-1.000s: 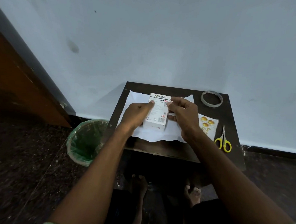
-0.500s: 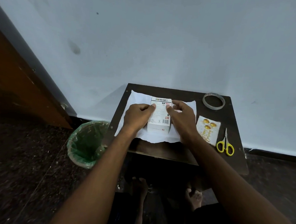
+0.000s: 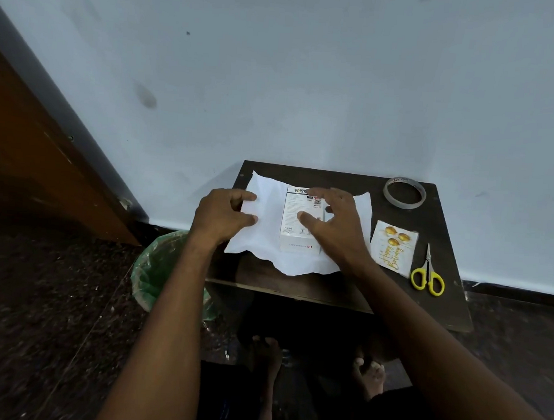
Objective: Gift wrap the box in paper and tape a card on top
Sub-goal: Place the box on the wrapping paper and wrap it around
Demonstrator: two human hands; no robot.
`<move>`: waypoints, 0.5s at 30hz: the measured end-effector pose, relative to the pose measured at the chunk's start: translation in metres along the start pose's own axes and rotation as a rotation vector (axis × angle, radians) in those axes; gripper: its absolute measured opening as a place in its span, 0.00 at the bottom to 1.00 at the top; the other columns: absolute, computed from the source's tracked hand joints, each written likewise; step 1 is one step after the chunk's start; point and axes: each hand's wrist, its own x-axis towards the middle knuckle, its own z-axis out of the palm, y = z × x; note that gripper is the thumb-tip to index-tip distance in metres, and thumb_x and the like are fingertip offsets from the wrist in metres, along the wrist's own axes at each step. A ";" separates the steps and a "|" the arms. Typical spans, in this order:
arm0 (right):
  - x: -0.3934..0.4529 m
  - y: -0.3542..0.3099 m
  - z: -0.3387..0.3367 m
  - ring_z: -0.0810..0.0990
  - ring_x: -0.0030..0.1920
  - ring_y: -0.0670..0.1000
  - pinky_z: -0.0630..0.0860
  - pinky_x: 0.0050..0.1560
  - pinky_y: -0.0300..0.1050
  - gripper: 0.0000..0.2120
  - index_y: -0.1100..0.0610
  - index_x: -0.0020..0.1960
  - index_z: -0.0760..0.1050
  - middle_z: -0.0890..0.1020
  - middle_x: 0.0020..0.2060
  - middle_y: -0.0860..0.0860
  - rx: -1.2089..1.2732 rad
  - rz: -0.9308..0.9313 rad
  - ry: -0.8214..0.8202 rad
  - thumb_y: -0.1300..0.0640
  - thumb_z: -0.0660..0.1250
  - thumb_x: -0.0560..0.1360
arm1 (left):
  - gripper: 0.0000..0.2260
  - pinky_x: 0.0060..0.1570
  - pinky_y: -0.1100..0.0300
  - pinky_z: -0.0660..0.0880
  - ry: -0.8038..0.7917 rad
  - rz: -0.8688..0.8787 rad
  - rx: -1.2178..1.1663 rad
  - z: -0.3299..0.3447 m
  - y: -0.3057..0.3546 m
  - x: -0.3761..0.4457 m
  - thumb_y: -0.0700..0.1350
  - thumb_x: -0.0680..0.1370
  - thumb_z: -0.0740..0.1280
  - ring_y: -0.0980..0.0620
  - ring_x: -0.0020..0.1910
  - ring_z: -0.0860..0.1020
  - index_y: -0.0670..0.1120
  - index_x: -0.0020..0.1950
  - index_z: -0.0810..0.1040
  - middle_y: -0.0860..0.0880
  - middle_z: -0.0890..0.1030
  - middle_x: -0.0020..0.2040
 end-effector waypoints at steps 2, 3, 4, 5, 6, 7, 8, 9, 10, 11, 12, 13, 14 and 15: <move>-0.001 -0.001 0.002 0.70 0.72 0.49 0.73 0.71 0.57 0.22 0.41 0.65 0.76 0.74 0.70 0.48 0.018 -0.028 0.014 0.45 0.75 0.72 | 0.23 0.63 0.58 0.77 0.013 0.031 0.030 -0.006 0.006 0.000 0.37 0.72 0.80 0.51 0.55 0.83 0.50 0.67 0.85 0.51 0.86 0.58; -0.001 -0.002 0.003 0.70 0.71 0.48 0.73 0.71 0.57 0.22 0.42 0.65 0.76 0.75 0.69 0.47 0.028 -0.042 0.019 0.46 0.75 0.72 | 0.24 0.63 0.59 0.77 0.017 0.054 0.008 -0.008 0.011 0.000 0.36 0.71 0.80 0.53 0.54 0.83 0.49 0.67 0.85 0.52 0.86 0.57; -0.001 -0.003 0.004 0.71 0.70 0.48 0.73 0.71 0.56 0.22 0.43 0.65 0.76 0.75 0.68 0.47 0.028 -0.047 0.016 0.46 0.75 0.73 | 0.25 0.63 0.58 0.79 0.011 0.077 -0.039 -0.009 0.015 0.000 0.36 0.70 0.79 0.55 0.53 0.84 0.50 0.66 0.86 0.53 0.87 0.55; -0.001 -0.003 0.005 0.71 0.70 0.47 0.73 0.71 0.55 0.22 0.44 0.66 0.75 0.76 0.68 0.46 0.023 -0.046 0.012 0.47 0.76 0.73 | 0.25 0.61 0.57 0.80 0.000 0.096 -0.089 -0.008 0.020 0.001 0.36 0.69 0.79 0.58 0.49 0.85 0.50 0.65 0.86 0.55 0.88 0.51; -0.001 -0.003 0.005 0.71 0.69 0.47 0.73 0.71 0.55 0.23 0.46 0.66 0.75 0.76 0.68 0.46 0.014 -0.047 0.010 0.48 0.77 0.74 | 0.25 0.56 0.59 0.81 -0.009 0.113 -0.120 -0.005 0.024 0.000 0.36 0.68 0.78 0.62 0.43 0.84 0.51 0.64 0.87 0.58 0.87 0.43; -0.001 -0.003 0.004 0.72 0.69 0.47 0.73 0.71 0.56 0.23 0.47 0.66 0.75 0.77 0.67 0.45 0.008 -0.059 0.014 0.48 0.77 0.73 | 0.24 0.51 0.63 0.78 -0.014 0.129 -0.128 0.000 0.028 -0.001 0.36 0.69 0.78 0.65 0.37 0.82 0.51 0.64 0.87 0.60 0.85 0.35; 0.000 -0.003 0.004 0.72 0.69 0.47 0.72 0.71 0.57 0.22 0.47 0.65 0.75 0.77 0.66 0.44 0.005 -0.071 0.018 0.48 0.77 0.73 | 0.24 0.47 0.66 0.76 -0.012 0.146 -0.123 0.005 0.033 -0.004 0.35 0.69 0.77 0.66 0.33 0.79 0.51 0.63 0.87 0.60 0.82 0.31; 0.000 -0.003 0.003 0.72 0.68 0.47 0.72 0.71 0.57 0.22 0.47 0.64 0.76 0.78 0.64 0.43 0.014 -0.083 0.021 0.49 0.77 0.73 | 0.24 0.45 0.68 0.75 -0.009 0.168 -0.120 0.010 0.039 -0.006 0.34 0.70 0.76 0.67 0.33 0.79 0.51 0.64 0.87 0.60 0.83 0.30; 0.001 -0.003 0.002 0.73 0.67 0.47 0.72 0.70 0.57 0.21 0.48 0.63 0.76 0.79 0.63 0.42 0.027 -0.086 0.021 0.50 0.77 0.72 | 0.24 0.44 0.71 0.75 -0.009 0.195 -0.116 0.015 0.045 -0.009 0.35 0.70 0.76 0.67 0.34 0.80 0.51 0.64 0.87 0.58 0.84 0.33; 0.001 -0.003 0.002 0.75 0.65 0.46 0.73 0.69 0.56 0.20 0.48 0.63 0.77 0.79 0.61 0.41 0.038 -0.086 0.022 0.50 0.76 0.72 | 0.24 0.44 0.73 0.75 -0.011 0.224 -0.102 0.020 0.050 -0.010 0.35 0.70 0.75 0.66 0.36 0.82 0.51 0.65 0.86 0.57 0.86 0.38; 0.001 -0.004 0.002 0.76 0.63 0.46 0.74 0.68 0.54 0.20 0.48 0.62 0.77 0.81 0.60 0.41 0.045 -0.086 0.024 0.50 0.76 0.72 | 0.24 0.44 0.74 0.76 -0.012 0.251 -0.074 0.025 0.054 -0.011 0.36 0.71 0.75 0.65 0.39 0.83 0.51 0.66 0.86 0.57 0.88 0.43; 0.001 -0.004 0.002 0.77 0.62 0.45 0.75 0.66 0.53 0.19 0.48 0.62 0.78 0.82 0.59 0.41 0.051 -0.090 0.028 0.49 0.76 0.72 | 0.23 0.46 0.74 0.77 -0.007 0.276 -0.047 0.030 0.056 -0.012 0.38 0.71 0.75 0.63 0.41 0.84 0.51 0.66 0.86 0.56 0.88 0.48; 0.001 -0.004 0.001 0.78 0.61 0.44 0.75 0.65 0.52 0.19 0.47 0.62 0.78 0.82 0.58 0.40 0.059 -0.098 0.031 0.50 0.76 0.72 | 0.23 0.49 0.72 0.78 0.001 0.297 -0.030 0.033 0.058 -0.012 0.39 0.72 0.75 0.62 0.42 0.84 0.51 0.66 0.86 0.56 0.88 0.53; 0.001 -0.004 0.001 0.78 0.60 0.43 0.75 0.65 0.51 0.18 0.46 0.61 0.79 0.82 0.57 0.39 0.073 -0.106 0.031 0.51 0.76 0.73 | 0.21 0.51 0.69 0.78 0.007 0.314 -0.019 0.036 0.058 -0.013 0.41 0.73 0.75 0.61 0.43 0.83 0.51 0.66 0.86 0.56 0.87 0.55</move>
